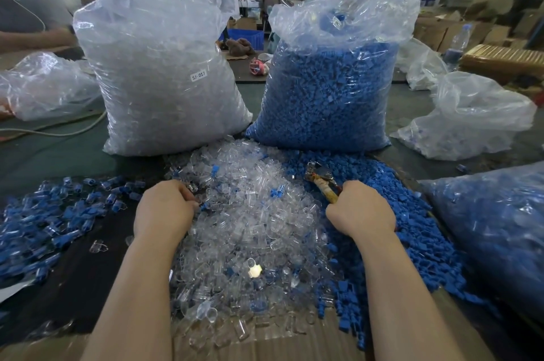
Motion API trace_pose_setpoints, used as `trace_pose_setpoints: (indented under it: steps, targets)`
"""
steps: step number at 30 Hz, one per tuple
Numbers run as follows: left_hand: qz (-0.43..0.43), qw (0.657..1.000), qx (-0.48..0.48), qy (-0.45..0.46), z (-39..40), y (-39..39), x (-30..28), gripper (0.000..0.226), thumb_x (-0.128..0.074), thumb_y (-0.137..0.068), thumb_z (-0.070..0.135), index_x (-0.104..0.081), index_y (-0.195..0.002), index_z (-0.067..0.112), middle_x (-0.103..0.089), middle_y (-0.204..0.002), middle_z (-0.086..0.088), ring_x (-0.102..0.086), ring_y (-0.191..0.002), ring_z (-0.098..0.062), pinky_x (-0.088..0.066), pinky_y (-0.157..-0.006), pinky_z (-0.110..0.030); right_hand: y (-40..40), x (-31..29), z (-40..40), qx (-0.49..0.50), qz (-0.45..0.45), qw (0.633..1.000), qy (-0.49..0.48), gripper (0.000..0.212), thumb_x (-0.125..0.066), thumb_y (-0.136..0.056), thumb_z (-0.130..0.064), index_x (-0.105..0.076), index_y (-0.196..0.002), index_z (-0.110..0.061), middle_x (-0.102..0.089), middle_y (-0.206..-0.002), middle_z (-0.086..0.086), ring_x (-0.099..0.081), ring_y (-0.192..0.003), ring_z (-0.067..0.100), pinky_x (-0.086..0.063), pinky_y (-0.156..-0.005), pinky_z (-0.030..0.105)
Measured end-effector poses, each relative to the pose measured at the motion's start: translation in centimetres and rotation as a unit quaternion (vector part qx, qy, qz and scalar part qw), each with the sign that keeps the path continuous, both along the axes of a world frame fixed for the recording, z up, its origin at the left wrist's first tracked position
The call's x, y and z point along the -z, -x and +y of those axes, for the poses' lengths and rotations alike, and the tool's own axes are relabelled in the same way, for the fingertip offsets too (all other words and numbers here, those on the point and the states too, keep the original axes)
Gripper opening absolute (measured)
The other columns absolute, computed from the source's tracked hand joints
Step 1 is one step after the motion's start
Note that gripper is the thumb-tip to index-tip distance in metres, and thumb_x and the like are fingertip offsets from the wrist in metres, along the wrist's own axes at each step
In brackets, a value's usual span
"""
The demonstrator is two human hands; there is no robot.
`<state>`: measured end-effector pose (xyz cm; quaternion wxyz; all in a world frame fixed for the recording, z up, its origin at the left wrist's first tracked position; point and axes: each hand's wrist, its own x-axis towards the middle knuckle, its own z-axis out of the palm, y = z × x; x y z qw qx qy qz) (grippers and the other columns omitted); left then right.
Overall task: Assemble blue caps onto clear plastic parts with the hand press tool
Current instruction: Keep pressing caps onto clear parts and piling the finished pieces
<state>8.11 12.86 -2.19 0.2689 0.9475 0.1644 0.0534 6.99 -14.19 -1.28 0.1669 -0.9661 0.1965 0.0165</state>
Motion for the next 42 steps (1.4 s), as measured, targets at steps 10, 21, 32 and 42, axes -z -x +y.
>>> trace_pose_setpoints:
  steps: [10, 21, 32, 42]
  targets:
    - [-0.156, 0.939, 0.066, 0.300, -3.8, 0.6, -3.3, 0.008, -0.078, -0.079, 0.021, -0.074, -0.080, 0.027, -0.072, -0.075, 0.009, -0.066, -0.073, -0.005, -0.053, -0.074, -0.026, -0.3, -0.1, -0.3, 0.026, -0.054, 0.998, -0.035, 0.015, -0.061, -0.085, -0.024, -0.049, -0.080, -0.018, -0.054, -0.077, 0.004, -0.051, -0.066, 0.023, -0.036, -0.052, 0.029]
    - [-0.116, 0.839, 0.066, 0.527, -9.1, 1.2, -3.7, 0.006, -0.076, -0.081, 0.006, -0.072, -0.086, 0.007, -0.072, -0.066, -0.001, -0.068, -0.062, -0.009, -0.056, -0.060, -0.018, -0.2, -1.6, 1.6, -0.072, -0.279, 0.875, -0.388, 0.012, -0.071, -0.088, -0.020, -0.067, -0.078, -0.026, -0.065, -0.067, -0.003, -0.054, -0.060, 0.008, -0.046, -0.057, 0.025]
    - [-0.134, 0.820, 0.064, 0.553, -10.1, 1.9, -4.1, 0.005, -0.073, -0.083, 0.001, -0.072, -0.082, 0.006, -0.074, -0.068, -0.005, -0.072, -0.065, -0.012, -0.057, -0.059, -0.019, 0.0, -1.5, 3.4, -0.157, -0.329, 0.863, -0.350, 0.012, -0.070, -0.089, -0.025, -0.062, -0.081, -0.021, -0.057, -0.059, -0.020, -0.047, -0.053, 0.001, -0.036, -0.052, 0.014]
    - [-0.173, 0.845, 0.080, 0.500, -10.5, 2.2, -4.5, 0.011, -0.077, -0.080, 0.002, -0.075, -0.078, 0.013, -0.075, -0.070, -0.004, -0.073, -0.069, -0.016, -0.057, -0.061, -0.021, 0.1, -1.1, 4.5, -0.125, -0.356, 0.880, -0.288, 0.013, -0.069, -0.088, -0.032, -0.058, -0.082, -0.025, -0.061, -0.067, -0.009, -0.054, -0.061, 0.006, -0.036, -0.054, 0.024]
